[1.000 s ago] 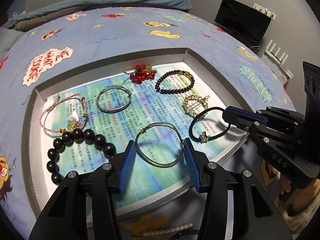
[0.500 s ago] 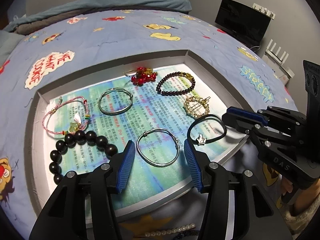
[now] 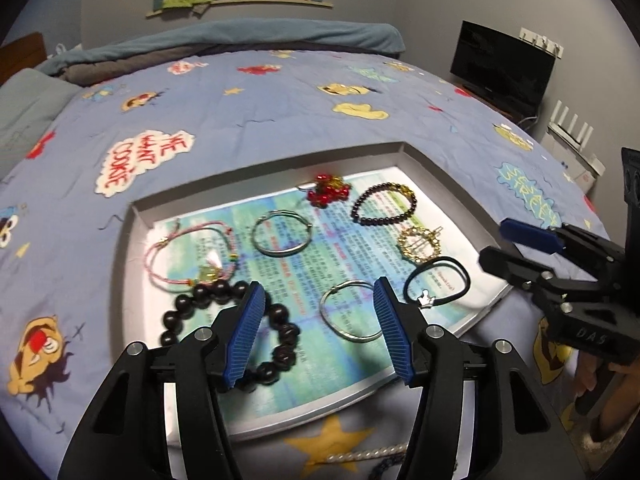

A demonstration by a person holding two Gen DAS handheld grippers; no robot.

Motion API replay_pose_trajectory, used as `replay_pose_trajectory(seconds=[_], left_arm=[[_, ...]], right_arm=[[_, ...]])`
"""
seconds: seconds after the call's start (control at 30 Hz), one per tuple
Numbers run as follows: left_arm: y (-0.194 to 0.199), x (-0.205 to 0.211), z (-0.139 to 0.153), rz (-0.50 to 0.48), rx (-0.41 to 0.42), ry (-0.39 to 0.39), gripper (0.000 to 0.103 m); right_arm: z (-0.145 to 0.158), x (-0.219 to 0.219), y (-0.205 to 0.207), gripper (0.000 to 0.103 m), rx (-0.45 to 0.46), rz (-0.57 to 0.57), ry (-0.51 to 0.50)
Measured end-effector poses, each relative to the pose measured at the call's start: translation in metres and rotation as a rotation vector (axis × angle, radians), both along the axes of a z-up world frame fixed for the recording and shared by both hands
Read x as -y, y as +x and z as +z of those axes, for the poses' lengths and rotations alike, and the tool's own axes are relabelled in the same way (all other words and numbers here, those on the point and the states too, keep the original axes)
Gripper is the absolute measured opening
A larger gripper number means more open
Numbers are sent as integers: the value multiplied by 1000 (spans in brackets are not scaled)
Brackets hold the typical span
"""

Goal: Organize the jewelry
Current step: 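Move both open tools back from the tray to the remaining pile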

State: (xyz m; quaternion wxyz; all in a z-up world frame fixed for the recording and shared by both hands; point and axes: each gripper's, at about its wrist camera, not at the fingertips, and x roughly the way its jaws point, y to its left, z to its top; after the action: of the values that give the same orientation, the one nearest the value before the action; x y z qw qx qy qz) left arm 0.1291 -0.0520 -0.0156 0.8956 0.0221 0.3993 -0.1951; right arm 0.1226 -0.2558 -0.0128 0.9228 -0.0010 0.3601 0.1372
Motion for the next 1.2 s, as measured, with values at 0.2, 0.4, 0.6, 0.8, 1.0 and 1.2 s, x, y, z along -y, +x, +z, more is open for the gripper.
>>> replay_pose_trajectory(seconds=[0.2, 0.4, 0.6, 0.8, 1.0, 1.2], left_arm=[[-11, -15, 11, 58, 36, -6, 81], [-23, -44, 15, 190, 72, -30, 93], [-37, -77, 27, 297, 72, -30, 93], [-63, -90, 44, 314, 135, 45, 94], [-86, -97, 42, 305, 137, 79, 94], [-99, -101, 28, 313, 101, 59, 94]], right_arm=[[11, 1, -7, 85, 40, -12, 38], [21, 10, -12, 98, 116, -103, 44], [25, 16, -16, 98, 127, -149, 37], [38, 15, -33, 98, 150, -150, 18], [39, 6, -56, 98, 120, -87, 29], [30, -12, -85, 98, 111, -29, -17]])
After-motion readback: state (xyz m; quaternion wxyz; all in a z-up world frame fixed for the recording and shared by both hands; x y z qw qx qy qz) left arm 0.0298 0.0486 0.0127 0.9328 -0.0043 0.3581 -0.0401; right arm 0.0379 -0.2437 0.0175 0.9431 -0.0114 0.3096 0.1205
